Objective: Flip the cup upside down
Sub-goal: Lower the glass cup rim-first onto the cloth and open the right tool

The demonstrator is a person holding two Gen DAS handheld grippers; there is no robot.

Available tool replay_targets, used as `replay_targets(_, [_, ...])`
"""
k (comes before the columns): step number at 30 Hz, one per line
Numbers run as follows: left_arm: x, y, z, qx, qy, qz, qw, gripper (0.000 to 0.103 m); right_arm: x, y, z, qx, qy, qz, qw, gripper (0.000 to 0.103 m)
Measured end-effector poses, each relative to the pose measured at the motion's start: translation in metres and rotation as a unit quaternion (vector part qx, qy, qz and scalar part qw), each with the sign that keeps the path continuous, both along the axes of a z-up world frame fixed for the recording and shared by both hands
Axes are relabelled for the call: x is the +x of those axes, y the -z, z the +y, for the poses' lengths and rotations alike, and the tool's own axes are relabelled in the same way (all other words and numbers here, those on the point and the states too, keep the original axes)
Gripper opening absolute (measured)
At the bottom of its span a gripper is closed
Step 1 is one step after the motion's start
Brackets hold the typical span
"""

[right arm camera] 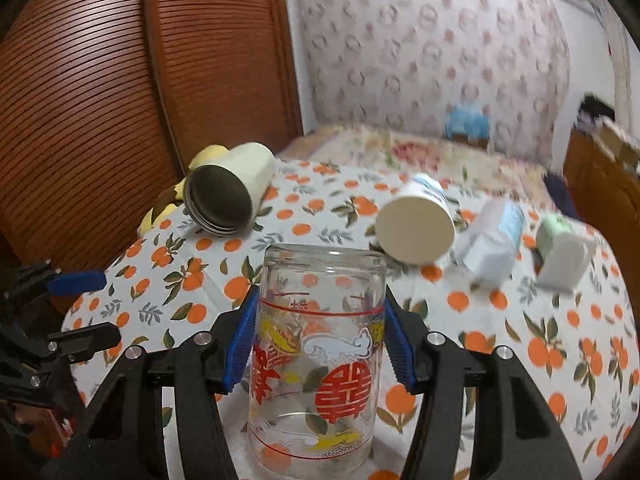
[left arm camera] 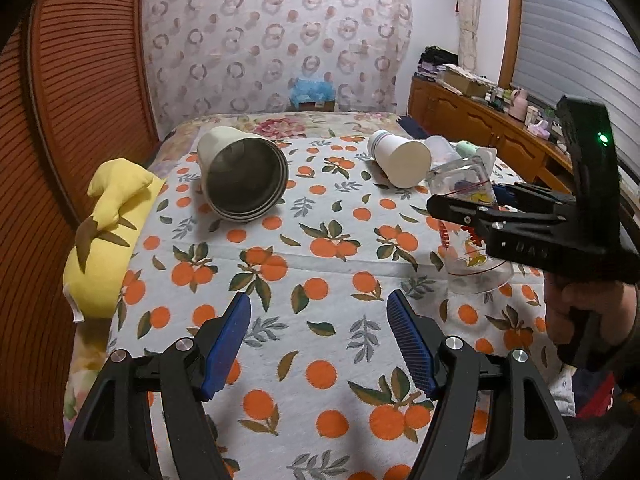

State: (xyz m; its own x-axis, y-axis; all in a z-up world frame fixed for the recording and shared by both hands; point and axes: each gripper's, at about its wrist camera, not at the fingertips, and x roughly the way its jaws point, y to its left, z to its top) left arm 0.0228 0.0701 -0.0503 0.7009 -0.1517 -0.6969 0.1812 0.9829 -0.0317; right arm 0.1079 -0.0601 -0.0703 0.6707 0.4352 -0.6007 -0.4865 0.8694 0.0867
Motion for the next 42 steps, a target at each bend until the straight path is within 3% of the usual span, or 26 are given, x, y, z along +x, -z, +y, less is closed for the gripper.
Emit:
replay_targets(15, [0.002, 0.002, -0.009, 0.006, 0.000, -0.003, 1.0000, 0.068, -0.053, -0.003, -0.036, 0.017, 0.006, -0.010, 1.000, 0.060])
replay_targets(19, [0.002, 0.003, -0.013, 0.008, 0.001, 0.000, 1.0000, 0.068, -0.067, 0.002, -0.042, 0.022, -0.001, 0.007, 1.000, 0.060])
replay_targets(23, [0.002, 0.002, -0.018, 0.009, 0.002, -0.005, 0.9999, 0.069, -0.082, 0.006, -0.033, -0.005, -0.013, -0.013, 1.000, 0.060])
replay_targets(33, [0.005, -0.004, -0.023, 0.007, -0.013, -0.024, 0.9996, 0.074, -0.041, -0.006, -0.015, -0.015, 0.000, -0.056, 0.998, 0.060])
replay_targets(40, [0.006, -0.007, -0.025, 0.004, -0.031, -0.050, 0.9983, 0.085, -0.025, 0.005, -0.015, -0.006, 0.012, -0.018, 1.000, 0.060])
replay_targets(41, [0.006, -0.007, -0.025, 0.004, -0.033, -0.053, 0.9980, 0.088, -0.028, 0.004, -0.017, 0.002, 0.015, -0.017, 1.000, 0.062])
replay_targets(42, [0.005, -0.008, -0.027, 0.004, -0.036, -0.060, 0.9975, 0.090, -0.032, 0.000, -0.019, 0.011, 0.018, -0.017, 1.000, 0.071])
